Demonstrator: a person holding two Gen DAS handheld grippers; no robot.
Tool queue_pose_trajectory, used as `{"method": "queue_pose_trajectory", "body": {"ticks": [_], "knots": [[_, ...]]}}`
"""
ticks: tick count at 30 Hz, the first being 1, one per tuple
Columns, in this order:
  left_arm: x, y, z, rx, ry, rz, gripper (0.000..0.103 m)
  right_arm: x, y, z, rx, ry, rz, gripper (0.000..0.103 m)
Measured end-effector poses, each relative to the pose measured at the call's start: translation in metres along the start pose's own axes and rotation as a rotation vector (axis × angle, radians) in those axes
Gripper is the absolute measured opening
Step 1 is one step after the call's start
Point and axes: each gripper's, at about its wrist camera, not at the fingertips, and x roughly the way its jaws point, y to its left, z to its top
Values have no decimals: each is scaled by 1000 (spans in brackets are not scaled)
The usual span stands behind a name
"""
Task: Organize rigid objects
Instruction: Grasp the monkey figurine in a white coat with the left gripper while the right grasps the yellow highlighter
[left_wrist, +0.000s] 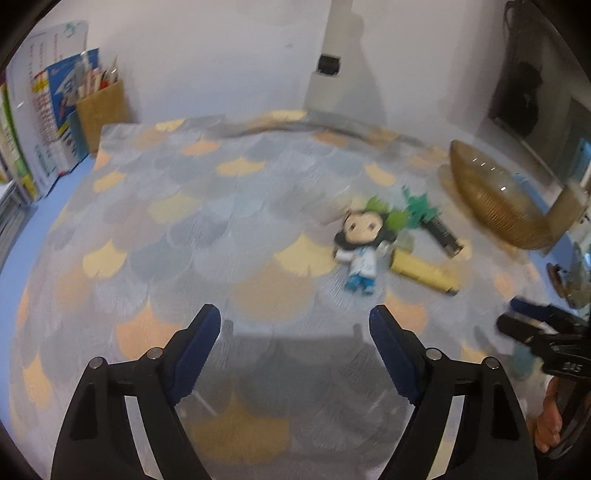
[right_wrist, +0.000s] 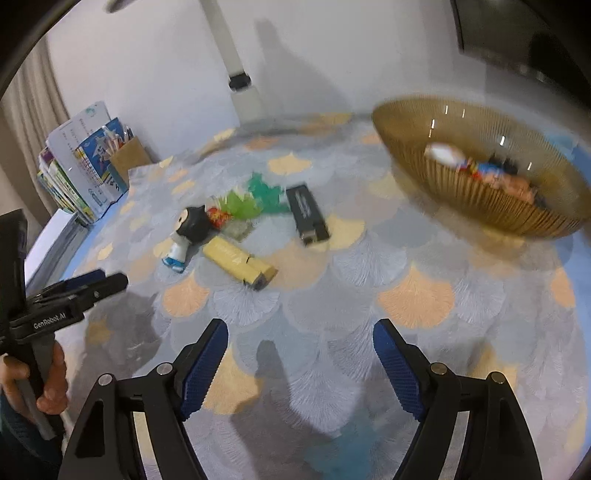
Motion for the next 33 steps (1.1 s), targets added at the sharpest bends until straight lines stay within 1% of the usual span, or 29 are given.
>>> {"method": "queue_pose_trajectory", "body": {"ticks": [1, 2, 4, 6, 8, 10, 11, 12, 13, 15, 16, 18, 19, 20, 21, 22, 23, 24, 26, 27, 29, 32, 33], "knots": [[3, 0, 5, -1, 6, -33, 81, 3, 0, 4, 15, 55, -5, 70], [6, -1, 8, -1, 15, -55, 81, 2, 5, 12, 4, 86, 7, 68], [18, -7, 20, 4, 35, -115, 71, -6, 15, 21, -52, 62, 27, 68], [29, -16, 29, 25, 53, -142, 71, -6, 31, 35, -137, 52, 41, 68], [41, -29, 40, 56, 61, -169, 71, 3, 40, 43, -193, 70, 31, 68], [52, -37, 45, 64, 69, -170, 67, 20, 49, 50, -245, 99, 29, 68], [58, -39, 47, 64, 80, -169, 64, 30, 53, 54, -260, 108, 33, 68], [66, -41, 48, 61, 95, -167, 53, 36, 55, 56, -270, 112, 35, 67], [71, -42, 48, 59, 108, -167, 46, 43, 57, 58, -281, 114, 36, 67], [76, -43, 47, 70, 101, -148, 40, 58, 62, 60, -300, 116, 33, 66], [75, -44, 45, 79, 94, -144, 40, 65, 63, 60, -298, 124, 27, 65], [70, -43, 42, 84, 92, -143, 40, 75, 64, 59, -300, 134, 28, 51], [68, -42, 41, 83, 92, -144, 40, 77, 66, 57, -317, 129, 12, 46], [64, -40, 39, 78, 89, -145, 40, 77, 69, 55, -338, 120, -11, 36], [57, -37, 35, 68, 82, -147, 40, 77, 73, 52, -368, 122, -34, 31], [51, -34, 32, 58, 76, -148, 40, 75, 77, 48, -388, 129, -52, 29], [47, -32, 30, 49, 72, -148, 40, 74, 79, 47, -384, 143, -56, 25], [40, -27, 25, 37, 65, -147, 40, 71, 80, 43, -374, 165, -54, 23], [30, -20, 15, 14, 54, -139, 40, 62, 79, 33, -363, 176, -43, 23], [28, -17, 11, 3, 53, -135, 40, 54, 78, 22, -353, 181, -31, 23], [23, -10, 0, -28, 56, -134, 40, 40, 74, 5, -329, 189, -33, 23], [14, -2, -16, -96, 69, -147, 40, 22, 69, -17, -256, 202, -32, 23], [8, -1, -21, -113, 65, -165, 40, 17, 66, -23, -219, 210, -31, 24]]}}
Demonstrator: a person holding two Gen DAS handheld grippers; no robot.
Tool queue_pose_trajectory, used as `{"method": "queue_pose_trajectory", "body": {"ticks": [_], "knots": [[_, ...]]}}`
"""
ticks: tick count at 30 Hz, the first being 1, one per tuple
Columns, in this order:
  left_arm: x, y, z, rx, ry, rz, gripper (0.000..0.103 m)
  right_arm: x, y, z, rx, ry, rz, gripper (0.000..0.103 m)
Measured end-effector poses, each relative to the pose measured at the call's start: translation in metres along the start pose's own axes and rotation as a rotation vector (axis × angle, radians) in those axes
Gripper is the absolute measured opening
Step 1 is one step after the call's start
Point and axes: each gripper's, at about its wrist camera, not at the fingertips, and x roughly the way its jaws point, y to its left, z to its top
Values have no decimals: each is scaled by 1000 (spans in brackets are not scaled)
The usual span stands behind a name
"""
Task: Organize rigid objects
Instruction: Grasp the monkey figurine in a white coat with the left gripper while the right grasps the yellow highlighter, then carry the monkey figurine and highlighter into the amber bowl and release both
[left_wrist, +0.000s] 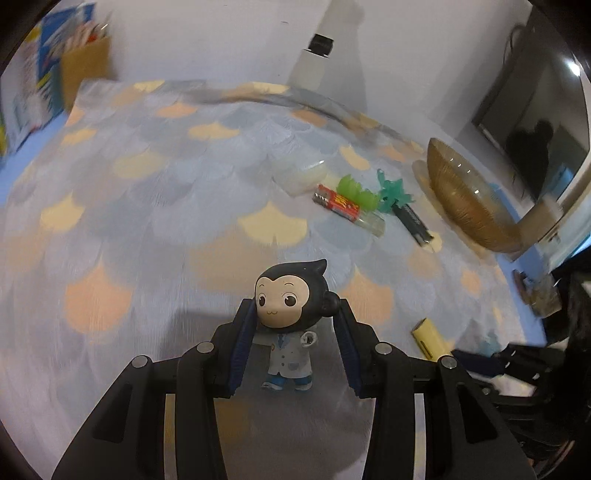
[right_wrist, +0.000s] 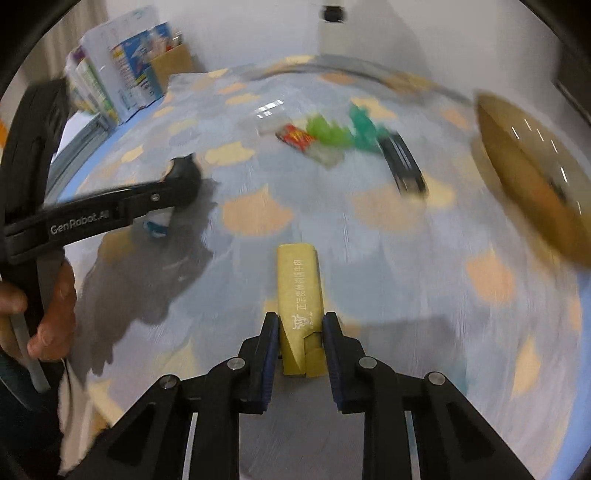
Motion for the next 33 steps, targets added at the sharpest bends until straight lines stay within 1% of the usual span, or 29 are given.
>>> {"method": "queue_pose_trajectory", "body": {"ticks": [1, 3, 5, 7, 8, 9, 10, 13, 14, 16, 18, 19, 20, 23, 24, 26, 28, 29, 31, 32, 33], "knots": [[-4, -1, -3, -5, -5, -11, 40, -2, 1, -5, 25, 4, 6, 24], [-14, -6, -9, 14, -18, -14, 40, -4, 8, -10, 17, 5, 5, 29], [-21, -11, -13, 41, -28, 2, 40, -3, 11, -8, 14, -2, -7, 35], [-31, -13, -19, 64, -45, 22, 40, 1, 17, -5, -11, -26, -37, 35], [-34, -12, -20, 65, -47, 18, 40, 3, 23, -5, -41, -42, -73, 35], [-37, -9, -22, 63, -49, 14, 40, 3, 27, -5, -62, -53, -93, 27], [-39, -8, -23, 61, -53, 14, 40, 3, 31, -5, -72, -56, -93, 23], [-44, -5, -24, 55, -60, 31, 40, 3, 47, -6, -97, -53, -28, 23], [-46, -5, -24, 55, -62, 32, 40, 1, 52, -8, -97, -54, 18, 23], [-51, -6, -21, 65, -68, 41, 40, -6, 56, -8, -61, -65, 154, 23], [-59, -12, -13, 94, -82, 59, 40, -22, 50, -4, -11, -114, 267, 23], [-64, -16, -9, 108, -92, 63, 40, -28, 46, -2, 3, -135, 291, 23], [-69, -21, -3, 124, -106, 64, 40, -44, 36, 3, 36, -180, 326, 23], [-78, -47, 22, 183, -145, 37, 40, -78, 1, 14, 123, -278, 354, 23], [-77, -57, 29, 207, -147, 23, 40, -85, -7, 16, 142, -300, 348, 23], [-74, -83, 45, 250, -155, -16, 40, -110, -34, 22, 189, -369, 301, 23], [-67, -118, 67, 293, -161, -77, 40, -141, -68, 24, 229, -453, 226, 23], [-66, -131, 73, 307, -165, -91, 40, -157, -85, 24, 250, -497, 186, 23], [-63, -169, 94, 364, -205, -119, 40, -191, -121, 22, 306, -579, 99, 23], [-62, -180, 99, 380, -219, -128, 40, -204, -138, 23, 335, -610, 55, 23], [-59, -201, 110, 409, -241, -147, 40, -215, -151, 25, 355, -632, 18, 23]]}}
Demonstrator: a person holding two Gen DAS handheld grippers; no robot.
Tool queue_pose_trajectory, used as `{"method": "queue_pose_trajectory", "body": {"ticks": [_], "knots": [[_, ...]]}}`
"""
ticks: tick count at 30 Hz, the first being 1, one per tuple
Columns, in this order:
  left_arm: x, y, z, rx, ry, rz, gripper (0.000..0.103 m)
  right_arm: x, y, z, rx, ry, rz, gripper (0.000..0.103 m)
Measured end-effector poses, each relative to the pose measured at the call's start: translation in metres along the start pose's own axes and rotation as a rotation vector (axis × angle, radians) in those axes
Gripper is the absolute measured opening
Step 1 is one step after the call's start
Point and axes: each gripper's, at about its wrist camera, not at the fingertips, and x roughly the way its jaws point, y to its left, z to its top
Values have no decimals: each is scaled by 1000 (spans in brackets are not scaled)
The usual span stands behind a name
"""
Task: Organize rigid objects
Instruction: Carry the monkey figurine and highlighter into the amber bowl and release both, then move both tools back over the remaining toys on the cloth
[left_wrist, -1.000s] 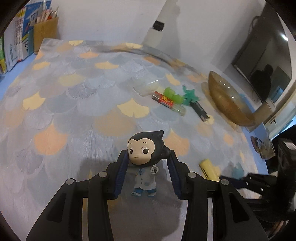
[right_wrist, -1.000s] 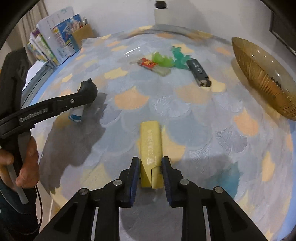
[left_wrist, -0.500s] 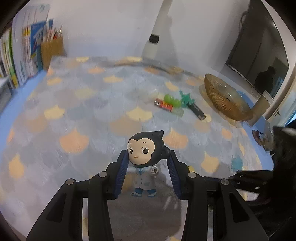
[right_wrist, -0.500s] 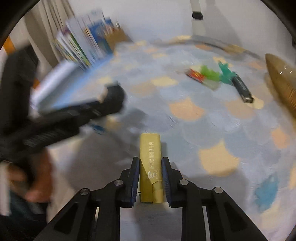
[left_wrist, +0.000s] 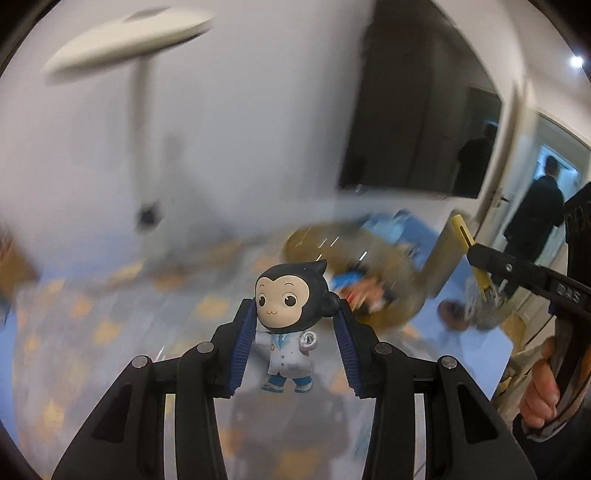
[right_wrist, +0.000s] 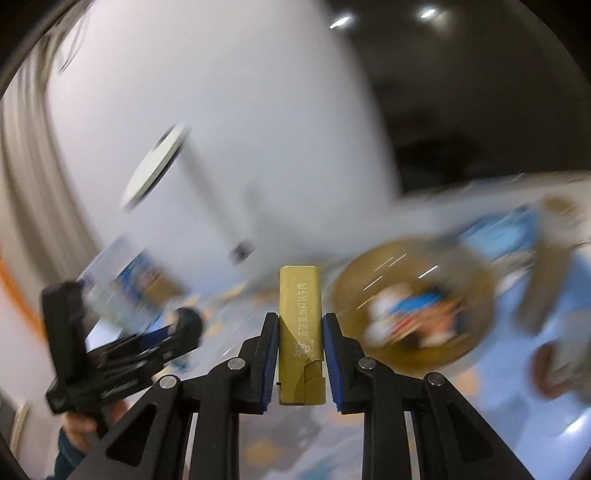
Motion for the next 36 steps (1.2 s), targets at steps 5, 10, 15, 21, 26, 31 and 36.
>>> {"method": "queue_pose_trajectory", "body": {"ticks": [5, 10, 15, 21, 26, 31, 36], "knots": [[57, -37, 25, 31, 18, -76, 40, 4, -62, 35, 62, -72, -179, 23], [130, -53, 9, 11, 138, -107, 40, 50, -101, 22, 135, 54, -231, 23], [148, -55, 6, -20, 170, -120, 53, 79, -114, 6, 175, 156, -237, 29], [90, -37, 16, -22, 28, -43, 77, 52, -115, 5, 192, 107, -233, 45], [19, 4, 1, -98, -49, 25, 77, 27, -93, 2, 189, 78, -177, 59], [-43, 51, -34, -184, -67, 122, 77, 13, -27, -8, 91, 72, -70, 66], [-45, 107, -104, -313, 47, 260, 79, 56, 42, -60, -50, 183, 8, 79]]}}
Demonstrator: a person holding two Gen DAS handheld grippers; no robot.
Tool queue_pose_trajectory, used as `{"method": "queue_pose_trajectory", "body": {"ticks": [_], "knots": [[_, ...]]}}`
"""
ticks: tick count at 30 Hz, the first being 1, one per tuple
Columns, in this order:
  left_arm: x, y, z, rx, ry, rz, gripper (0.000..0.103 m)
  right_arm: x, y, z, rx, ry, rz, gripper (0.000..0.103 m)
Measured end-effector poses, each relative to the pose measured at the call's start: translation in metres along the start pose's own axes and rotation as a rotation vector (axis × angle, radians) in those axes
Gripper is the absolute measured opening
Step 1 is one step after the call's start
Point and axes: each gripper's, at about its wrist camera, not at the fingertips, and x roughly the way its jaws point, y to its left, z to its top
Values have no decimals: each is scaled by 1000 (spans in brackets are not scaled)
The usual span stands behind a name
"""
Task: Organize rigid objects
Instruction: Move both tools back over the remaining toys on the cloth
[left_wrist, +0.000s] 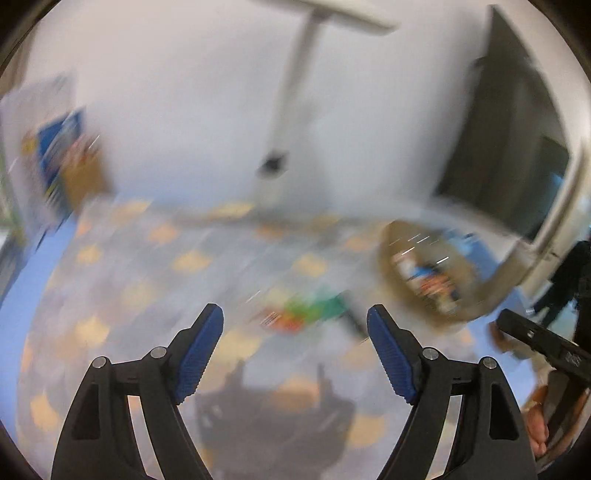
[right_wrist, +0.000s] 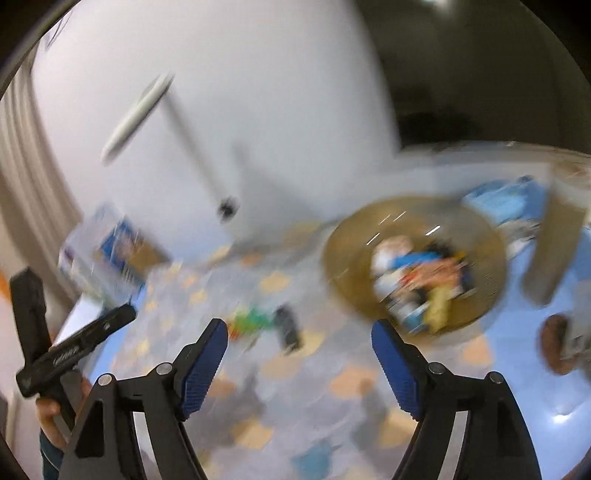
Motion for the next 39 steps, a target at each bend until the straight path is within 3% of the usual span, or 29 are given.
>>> {"method": "queue_pose_trajectory", "body": {"ticks": [2, 6, 9, 16, 22, 27, 36, 39], "knots": [[20, 26, -29, -48, 67, 63, 79, 32, 17, -26, -54, 43, -23, 79], [41, 48, -68, -96, 128, 70, 79, 81, 21, -69, -84, 122, -71, 79], [50, 45, -78, -75, 128, 96, 79, 99, 15, -83, -60, 163, -95, 79], [56, 36, -85, -25, 145, 185, 79, 109, 8, -84, -58, 195, -156, 79], [58, 34, -88, 1, 154, 200, 81, 110, 16, -84, -98, 184, -197, 79], [62, 23, -90, 67, 176, 259, 82, 115, 19, -86, -119, 205, -220, 79], [62, 21, -89, 88, 198, 222, 85, 109, 20, -87, -130, 185, -230, 79], [58, 28, -80, 60, 242, 44, 85, 98, 21, -85, -125, 194, -203, 79]]}}
